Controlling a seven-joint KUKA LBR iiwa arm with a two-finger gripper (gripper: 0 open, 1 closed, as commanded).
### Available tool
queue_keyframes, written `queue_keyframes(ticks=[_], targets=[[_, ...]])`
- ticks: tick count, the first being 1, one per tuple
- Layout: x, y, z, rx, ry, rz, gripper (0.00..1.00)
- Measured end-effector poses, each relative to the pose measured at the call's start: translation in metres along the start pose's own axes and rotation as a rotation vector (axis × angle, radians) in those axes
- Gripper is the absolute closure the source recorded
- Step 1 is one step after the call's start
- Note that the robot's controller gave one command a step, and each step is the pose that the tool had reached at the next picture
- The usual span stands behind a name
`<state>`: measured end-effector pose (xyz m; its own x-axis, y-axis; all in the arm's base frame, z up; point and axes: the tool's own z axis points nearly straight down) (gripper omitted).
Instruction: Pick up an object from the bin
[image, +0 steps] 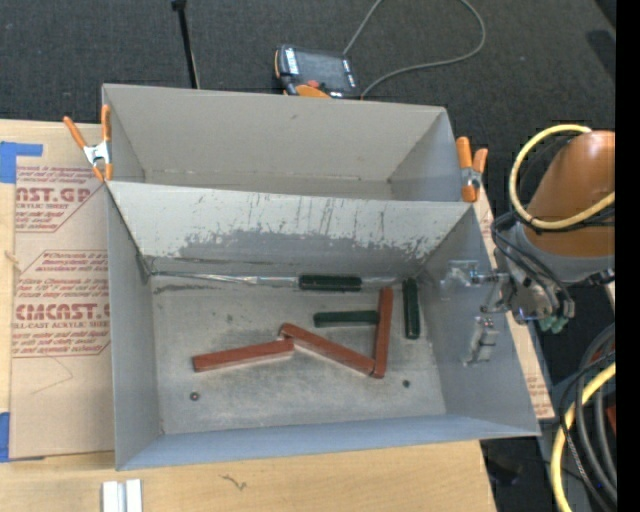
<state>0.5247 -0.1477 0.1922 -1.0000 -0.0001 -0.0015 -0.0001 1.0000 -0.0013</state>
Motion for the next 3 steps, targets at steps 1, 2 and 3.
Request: queue_keyframes(ticks=[1, 2, 3], targets=[[-0.002, 0.056, 0.118, -0.003, 0.005, -0.061, 0.00], [0.001, 0.119, 0.123, -0.004, 0.001, -0.259, 0.00], [0.001, 0.117, 0.122, -0.002, 0.000, -0.257, 1.00]])
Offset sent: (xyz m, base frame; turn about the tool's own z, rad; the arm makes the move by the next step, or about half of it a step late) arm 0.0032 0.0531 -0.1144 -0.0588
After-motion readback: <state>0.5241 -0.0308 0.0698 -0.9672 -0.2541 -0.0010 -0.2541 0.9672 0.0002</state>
